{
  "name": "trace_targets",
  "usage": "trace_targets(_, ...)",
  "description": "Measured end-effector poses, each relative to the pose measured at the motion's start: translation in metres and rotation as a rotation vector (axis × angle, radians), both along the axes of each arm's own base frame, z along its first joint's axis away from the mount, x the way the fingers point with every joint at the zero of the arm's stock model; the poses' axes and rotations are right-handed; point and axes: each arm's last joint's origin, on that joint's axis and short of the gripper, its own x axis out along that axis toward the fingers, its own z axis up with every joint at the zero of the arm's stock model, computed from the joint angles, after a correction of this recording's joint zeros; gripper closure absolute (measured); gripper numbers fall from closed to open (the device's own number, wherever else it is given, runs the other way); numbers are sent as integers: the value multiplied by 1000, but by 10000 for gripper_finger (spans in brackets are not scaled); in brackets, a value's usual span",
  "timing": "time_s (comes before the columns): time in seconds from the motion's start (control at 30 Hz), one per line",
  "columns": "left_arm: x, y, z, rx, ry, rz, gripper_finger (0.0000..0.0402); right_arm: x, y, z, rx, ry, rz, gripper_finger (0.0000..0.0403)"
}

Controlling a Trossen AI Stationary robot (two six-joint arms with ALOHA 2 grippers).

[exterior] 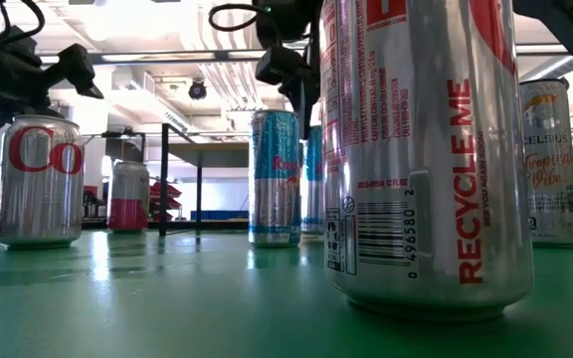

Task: Place canned beverage on shelf
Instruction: Move the soda cans to the center of the table

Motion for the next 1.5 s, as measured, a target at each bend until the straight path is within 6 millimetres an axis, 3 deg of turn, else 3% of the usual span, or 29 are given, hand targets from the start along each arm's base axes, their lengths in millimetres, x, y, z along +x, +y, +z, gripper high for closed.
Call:
trace_targets(0.2, 0, 0, 0, 0, 0, 0, 13, -1, 0, 0, -3, 3, 15, 151)
trace_targets(0.53, 0, 0, 0, 0, 1, 0, 13, -5, 0, -2, -37, 47, -15, 80)
trace_targets(0.8, 0, 0, 0, 0, 0, 0, 13, -20, 23, 22, -115, 76, -65, 43)
trace_targets(1.07, 0, 0, 0, 0, 0, 0, 13, -56, 57, 56, -284, 87, -177, 42)
trace_targets(1.5, 0, 0, 0, 0, 0, 0, 13, -138, 59, 51, -287, 131, -488, 42)
